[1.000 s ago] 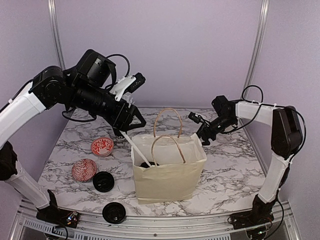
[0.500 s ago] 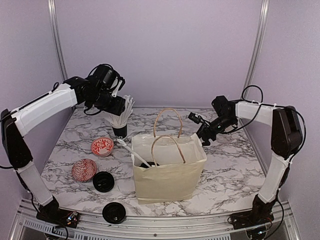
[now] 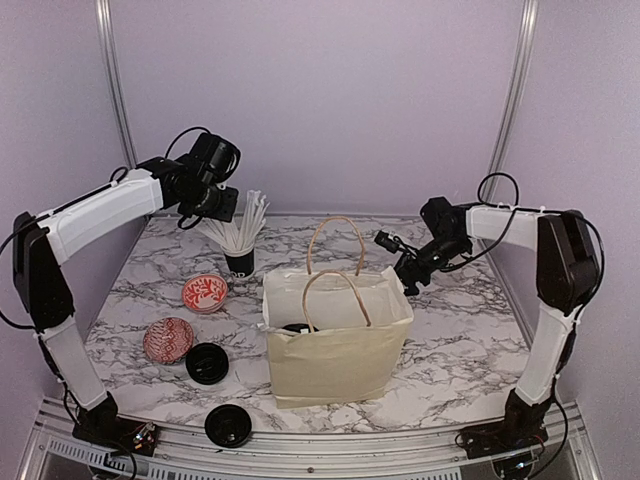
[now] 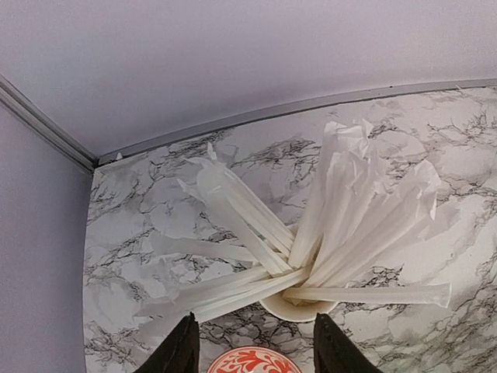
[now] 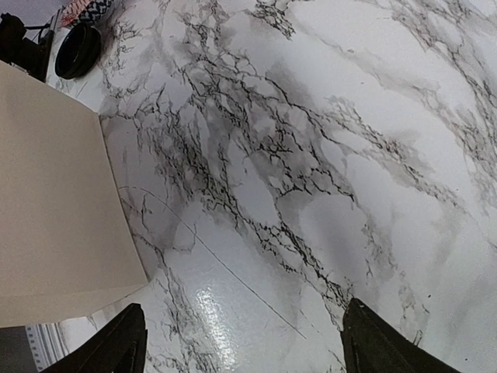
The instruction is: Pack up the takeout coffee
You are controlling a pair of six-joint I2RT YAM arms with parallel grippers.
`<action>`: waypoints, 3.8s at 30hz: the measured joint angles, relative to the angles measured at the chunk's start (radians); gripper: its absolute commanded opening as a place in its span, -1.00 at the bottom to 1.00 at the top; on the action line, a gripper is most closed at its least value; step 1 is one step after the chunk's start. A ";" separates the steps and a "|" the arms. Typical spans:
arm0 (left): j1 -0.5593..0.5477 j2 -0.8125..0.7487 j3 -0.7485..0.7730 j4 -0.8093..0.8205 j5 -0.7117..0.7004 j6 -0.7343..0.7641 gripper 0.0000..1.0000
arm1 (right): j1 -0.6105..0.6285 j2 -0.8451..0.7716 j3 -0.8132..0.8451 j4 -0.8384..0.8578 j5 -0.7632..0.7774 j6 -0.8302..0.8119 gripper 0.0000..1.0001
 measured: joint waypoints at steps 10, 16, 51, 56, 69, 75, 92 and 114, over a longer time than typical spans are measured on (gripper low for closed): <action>0.122 -0.130 -0.080 -0.006 0.047 -0.053 0.00 | 0.005 0.027 0.000 -0.014 0.000 -0.005 0.68; 0.275 -0.298 -0.265 0.032 0.253 -0.126 0.00 | 0.005 0.027 0.000 -0.019 0.000 -0.010 0.68; 0.402 -0.181 -0.403 0.291 0.691 -0.197 -0.45 | 0.012 0.030 0.000 -0.040 0.000 -0.025 0.65; 0.402 -0.173 -0.403 0.306 0.694 -0.195 -0.82 | 0.012 0.030 0.001 -0.040 0.000 -0.026 0.64; 0.399 -0.323 -0.416 0.251 0.718 -0.184 -1.00 | 0.016 0.030 0.001 -0.040 0.000 -0.026 0.63; 0.386 -0.586 -0.354 0.149 0.751 -0.187 -1.00 | 0.021 0.034 0.012 -0.044 0.001 -0.026 0.63; 0.145 -0.777 -0.087 0.254 1.117 -0.438 -1.00 | 0.085 0.054 0.036 -0.056 0.030 -0.024 0.64; -0.450 -0.318 0.014 0.331 1.151 -0.454 -1.00 | 0.085 0.054 0.036 -0.059 0.061 -0.026 0.64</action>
